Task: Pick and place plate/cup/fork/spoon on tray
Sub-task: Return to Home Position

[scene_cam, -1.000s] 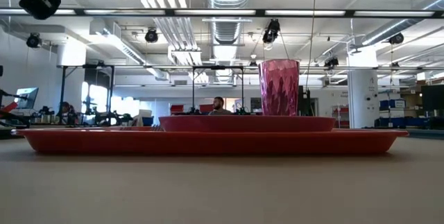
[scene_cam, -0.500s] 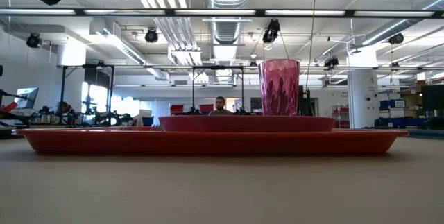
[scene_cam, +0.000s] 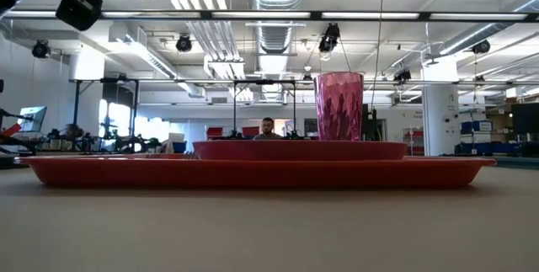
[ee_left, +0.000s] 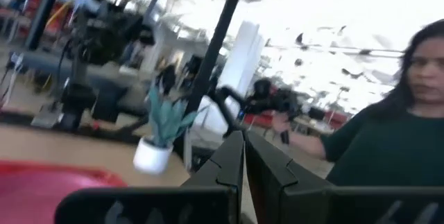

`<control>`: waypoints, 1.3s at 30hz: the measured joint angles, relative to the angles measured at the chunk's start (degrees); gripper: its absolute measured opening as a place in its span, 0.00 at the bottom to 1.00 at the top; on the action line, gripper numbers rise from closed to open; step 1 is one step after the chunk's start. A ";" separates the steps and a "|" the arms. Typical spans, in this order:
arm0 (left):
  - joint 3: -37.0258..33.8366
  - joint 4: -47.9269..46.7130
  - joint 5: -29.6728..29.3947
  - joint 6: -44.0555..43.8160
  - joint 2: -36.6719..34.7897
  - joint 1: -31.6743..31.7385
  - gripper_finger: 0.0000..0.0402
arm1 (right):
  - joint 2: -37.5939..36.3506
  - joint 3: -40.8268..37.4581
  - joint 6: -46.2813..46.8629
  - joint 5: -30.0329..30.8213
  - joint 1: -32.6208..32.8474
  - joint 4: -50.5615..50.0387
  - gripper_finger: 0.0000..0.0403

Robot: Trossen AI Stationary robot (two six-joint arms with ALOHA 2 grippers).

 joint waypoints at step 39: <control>-11.06 13.49 1.64 -2.97 0.13 -0.44 0.00 | -4.40 -14.05 6.69 -4.50 0.00 14.69 0.02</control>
